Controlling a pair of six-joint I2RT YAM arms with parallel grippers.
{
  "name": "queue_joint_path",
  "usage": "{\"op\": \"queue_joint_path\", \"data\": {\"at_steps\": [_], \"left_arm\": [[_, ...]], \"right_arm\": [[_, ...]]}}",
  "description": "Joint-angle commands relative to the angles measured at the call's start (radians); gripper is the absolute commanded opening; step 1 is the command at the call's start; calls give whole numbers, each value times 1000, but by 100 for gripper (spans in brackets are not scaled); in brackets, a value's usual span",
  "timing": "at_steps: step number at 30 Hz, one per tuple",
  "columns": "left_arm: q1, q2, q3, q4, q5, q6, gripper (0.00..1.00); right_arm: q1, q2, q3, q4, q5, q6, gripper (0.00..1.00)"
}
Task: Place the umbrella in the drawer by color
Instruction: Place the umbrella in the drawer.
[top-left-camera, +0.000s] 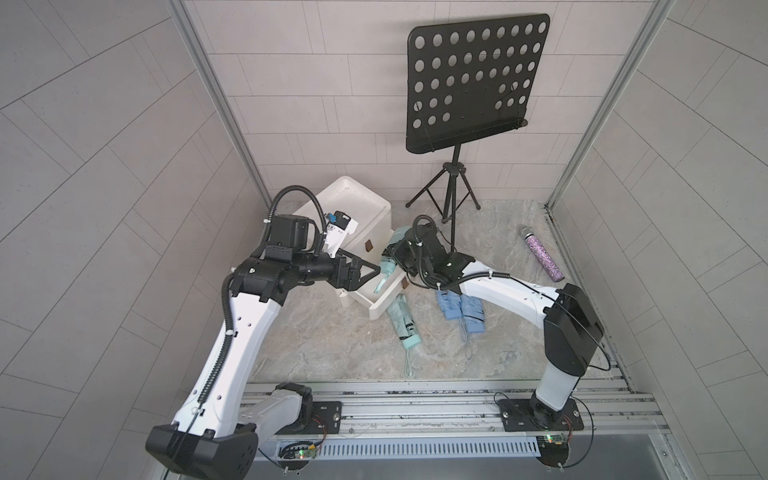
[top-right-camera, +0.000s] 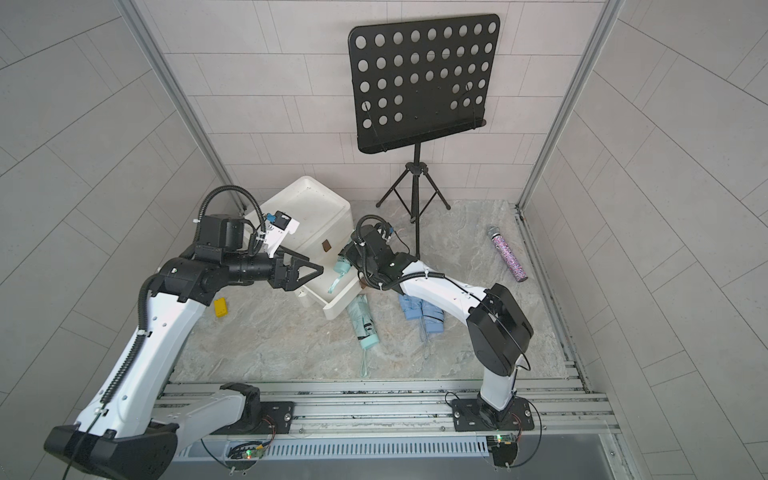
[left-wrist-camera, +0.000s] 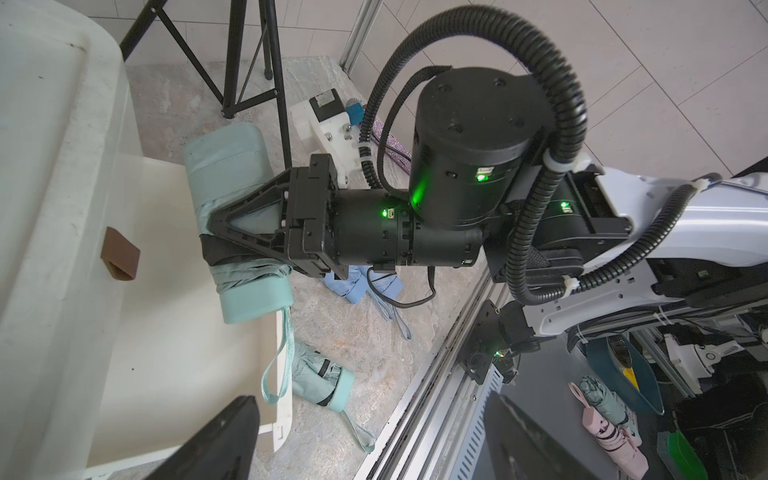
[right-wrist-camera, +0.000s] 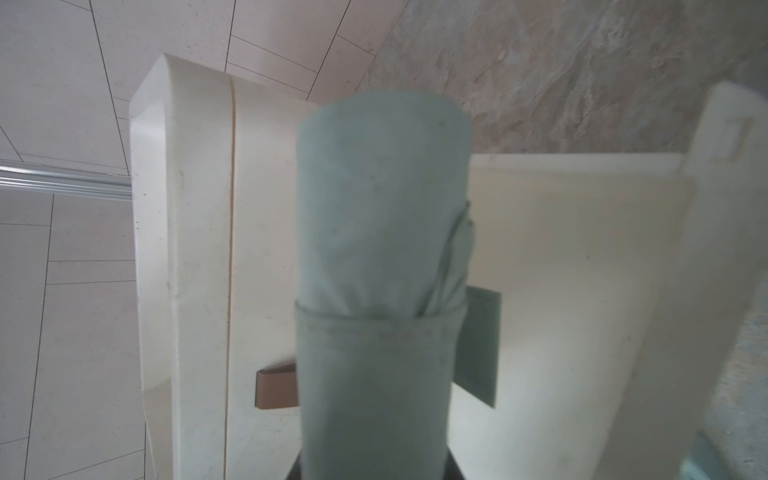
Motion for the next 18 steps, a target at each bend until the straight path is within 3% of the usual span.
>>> {"op": "queue_joint_path", "data": {"at_steps": [1, 18], "left_arm": [[19, -19, -15, 29, 38, -9, 91], [81, -49, -50, 62, 113, -39, 86]], "right_arm": [[10, 21, 66, -12, 43, 47, 21], [18, 164, 191, -80, 50, 68, 23]]}}
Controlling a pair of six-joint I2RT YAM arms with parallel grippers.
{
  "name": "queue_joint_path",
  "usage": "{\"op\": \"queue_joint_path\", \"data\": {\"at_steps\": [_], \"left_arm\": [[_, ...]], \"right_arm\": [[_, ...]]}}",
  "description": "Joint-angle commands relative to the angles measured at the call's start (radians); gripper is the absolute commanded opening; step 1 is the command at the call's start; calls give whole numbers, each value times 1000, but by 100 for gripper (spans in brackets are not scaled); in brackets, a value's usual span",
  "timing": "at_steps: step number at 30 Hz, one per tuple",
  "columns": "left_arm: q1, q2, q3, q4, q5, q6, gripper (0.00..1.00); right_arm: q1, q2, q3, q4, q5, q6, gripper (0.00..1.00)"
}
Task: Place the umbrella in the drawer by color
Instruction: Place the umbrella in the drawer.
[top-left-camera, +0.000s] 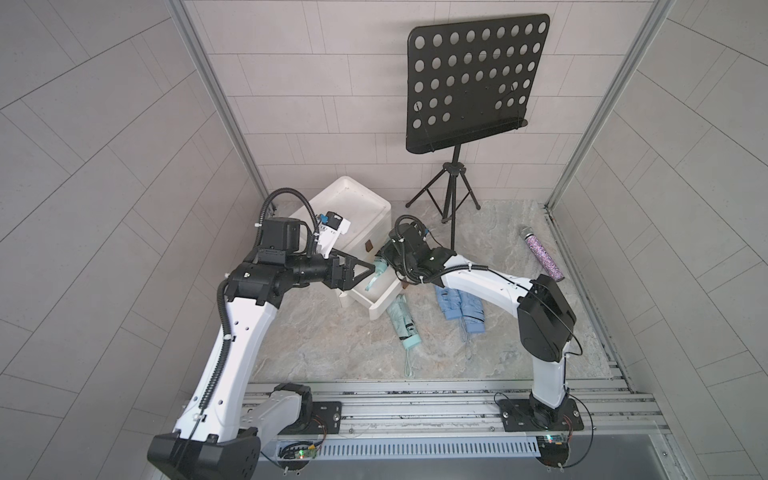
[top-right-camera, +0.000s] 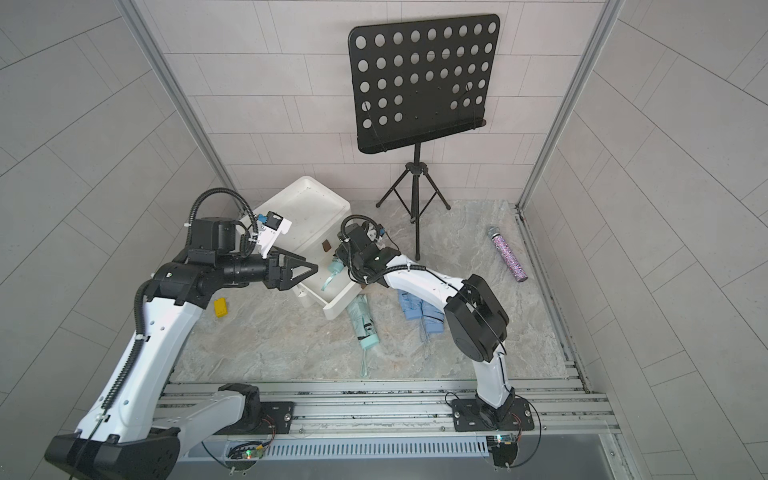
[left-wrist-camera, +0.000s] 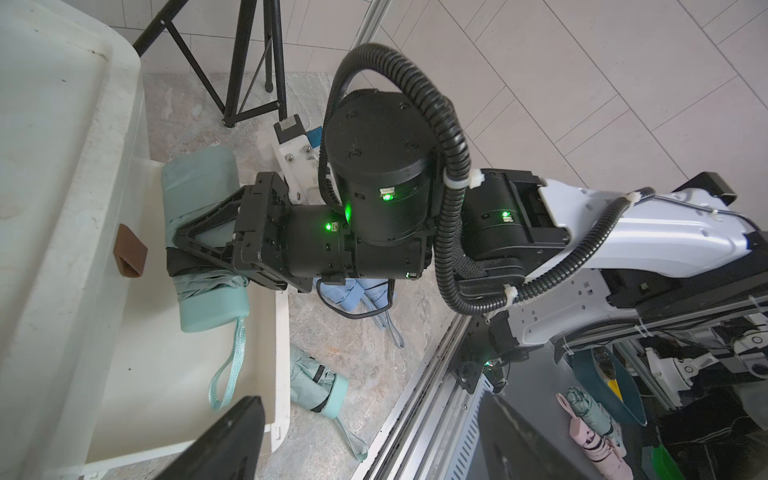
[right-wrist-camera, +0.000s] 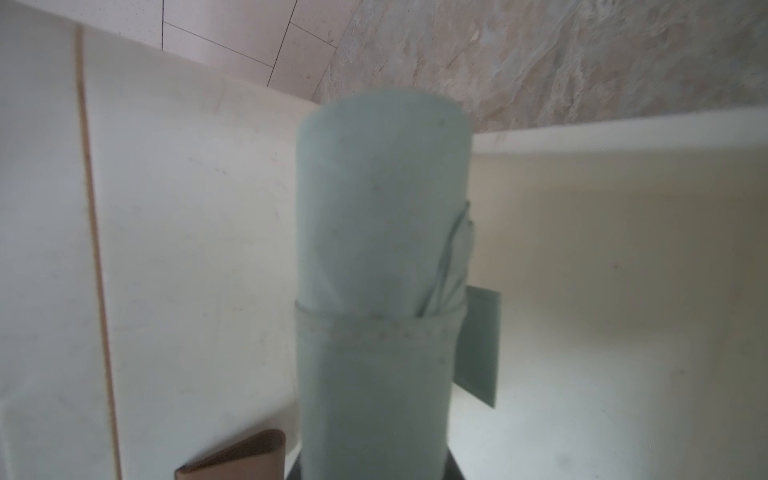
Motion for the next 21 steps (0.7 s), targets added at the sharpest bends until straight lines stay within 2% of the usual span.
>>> {"op": "queue_joint_path", "data": {"at_steps": [1, 7, 10, 14, 17, 21], "left_arm": [[27, -29, -14, 33, 54, -24, 86], [68, -43, -17, 27, 83, -29, 86], [80, -43, -17, 28, 90, -32, 86], [86, -40, -17, 32, 96, -38, 86], [86, -36, -17, 38, 101, -43, 86], [87, -36, -16, 37, 100, -42, 86]], "right_arm": [[7, 18, 41, 14, 13, 32, 23], [10, 69, 93, 4, -8, 33, 26], [13, 85, 116, -6, -14, 32, 34], [13, 86, 123, -20, -16, 24, 54], [13, 82, 131, -31, -17, 14, 61], [13, 64, 133, -45, -7, -8, 64]]}}
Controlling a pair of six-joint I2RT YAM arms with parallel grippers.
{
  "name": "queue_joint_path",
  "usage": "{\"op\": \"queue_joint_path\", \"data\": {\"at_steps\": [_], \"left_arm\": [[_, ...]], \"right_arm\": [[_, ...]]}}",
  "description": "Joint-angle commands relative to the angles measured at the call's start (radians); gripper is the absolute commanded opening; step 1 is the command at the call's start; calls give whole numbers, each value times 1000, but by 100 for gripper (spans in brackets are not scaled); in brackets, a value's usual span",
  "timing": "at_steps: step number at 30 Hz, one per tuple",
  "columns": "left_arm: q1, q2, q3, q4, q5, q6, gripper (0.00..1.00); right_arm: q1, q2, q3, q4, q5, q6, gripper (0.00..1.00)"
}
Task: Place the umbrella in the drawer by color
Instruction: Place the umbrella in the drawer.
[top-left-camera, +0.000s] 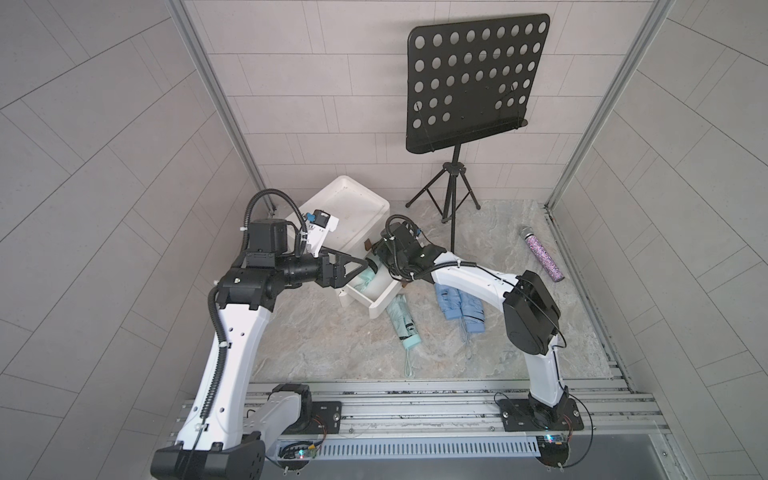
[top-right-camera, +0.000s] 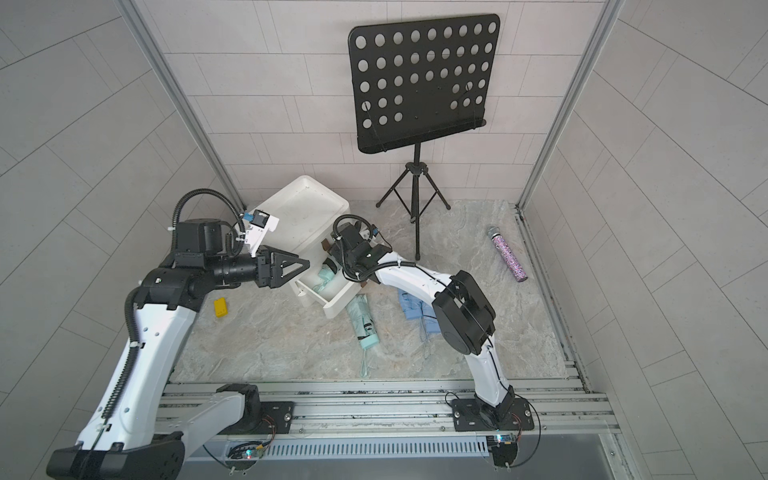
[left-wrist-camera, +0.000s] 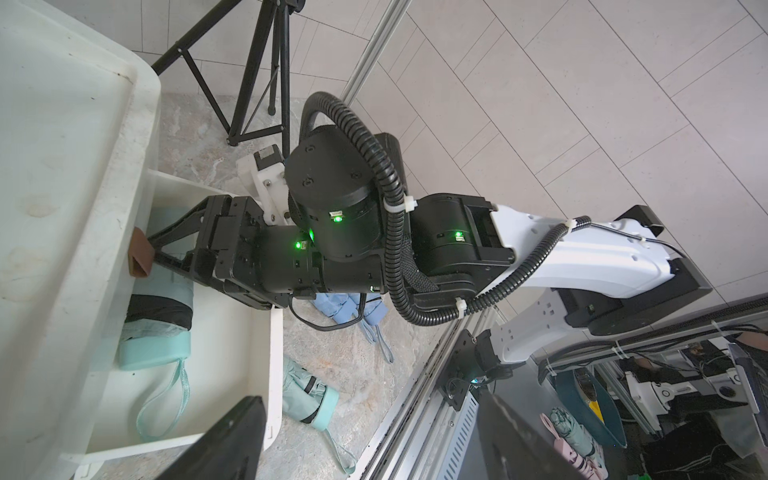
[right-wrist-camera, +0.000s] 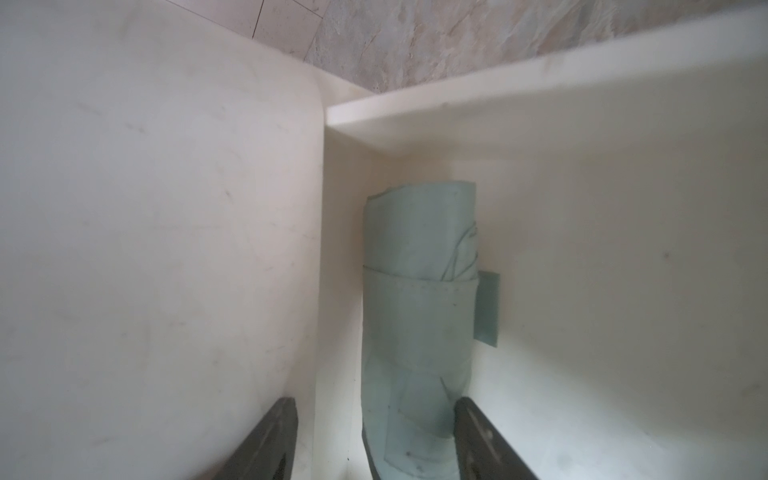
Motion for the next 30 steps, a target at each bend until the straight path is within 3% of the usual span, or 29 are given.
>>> {"op": "queue_joint_path", "data": {"at_steps": [1, 9, 15, 23, 30], "left_arm": [[8, -6, -8, 20, 24, -9, 87], [11, 1, -5, 1, 15, 11, 86], [32, 16, 27, -87, 16, 71, 86], [64, 41, 87, -354, 11, 271, 87], [64, 1, 81, -452, -8, 333, 87]], "right_arm": [[7, -38, 28, 2, 19, -17, 64], [1, -145, 32, -50, 84, -132, 64], [-4, -253, 47, -120, 99, -332, 64], [1, -323, 27, -330, -149, -641, 65], [112, -467, -204, -406, 4, -813, 69]]}}
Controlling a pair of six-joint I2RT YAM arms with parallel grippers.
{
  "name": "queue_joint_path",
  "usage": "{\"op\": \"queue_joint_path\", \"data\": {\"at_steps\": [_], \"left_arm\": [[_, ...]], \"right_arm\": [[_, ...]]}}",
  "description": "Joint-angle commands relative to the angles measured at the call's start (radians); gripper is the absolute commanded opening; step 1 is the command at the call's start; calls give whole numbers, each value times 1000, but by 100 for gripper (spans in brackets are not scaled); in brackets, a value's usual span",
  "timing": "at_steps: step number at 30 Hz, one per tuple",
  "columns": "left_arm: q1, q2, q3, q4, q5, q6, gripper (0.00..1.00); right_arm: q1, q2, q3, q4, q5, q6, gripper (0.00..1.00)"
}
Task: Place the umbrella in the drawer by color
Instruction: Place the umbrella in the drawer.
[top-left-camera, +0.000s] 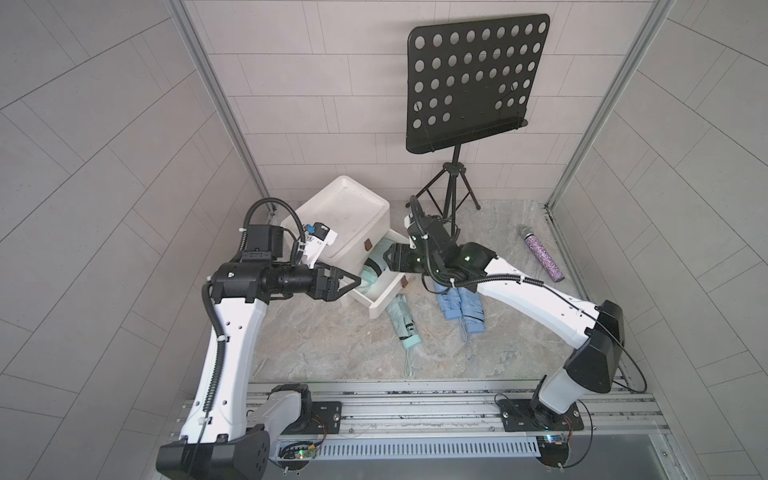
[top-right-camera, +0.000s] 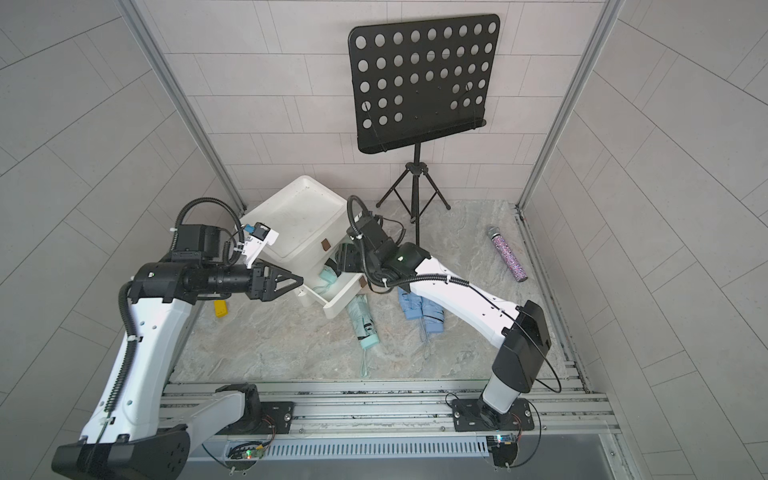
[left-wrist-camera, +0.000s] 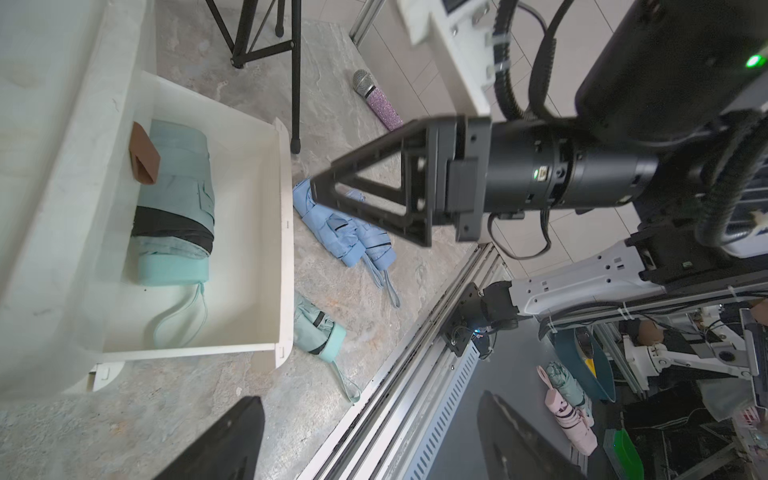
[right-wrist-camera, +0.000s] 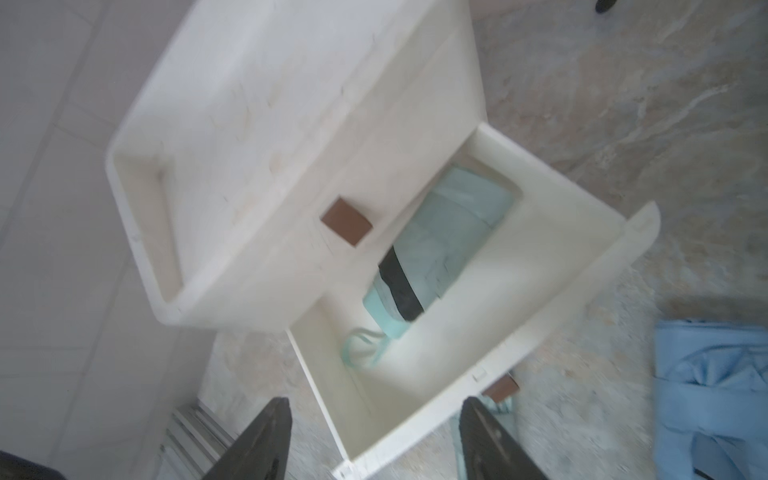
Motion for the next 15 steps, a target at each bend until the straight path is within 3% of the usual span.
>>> {"op": "queue_joint_path", "data": {"at_steps": [1, 8, 15], "left_arm": [[7, -29, 15, -87, 4, 67, 87], [6, -34, -27, -53, 12, 39, 87], [5, -34, -51, -10, 13, 8, 87]], "right_arm": [[51, -65, -83, -97, 91, -123, 69], [133, -63, -226, -84, 229, -162, 70], [139, -18, -373, 81, 229, -128, 71]]}}
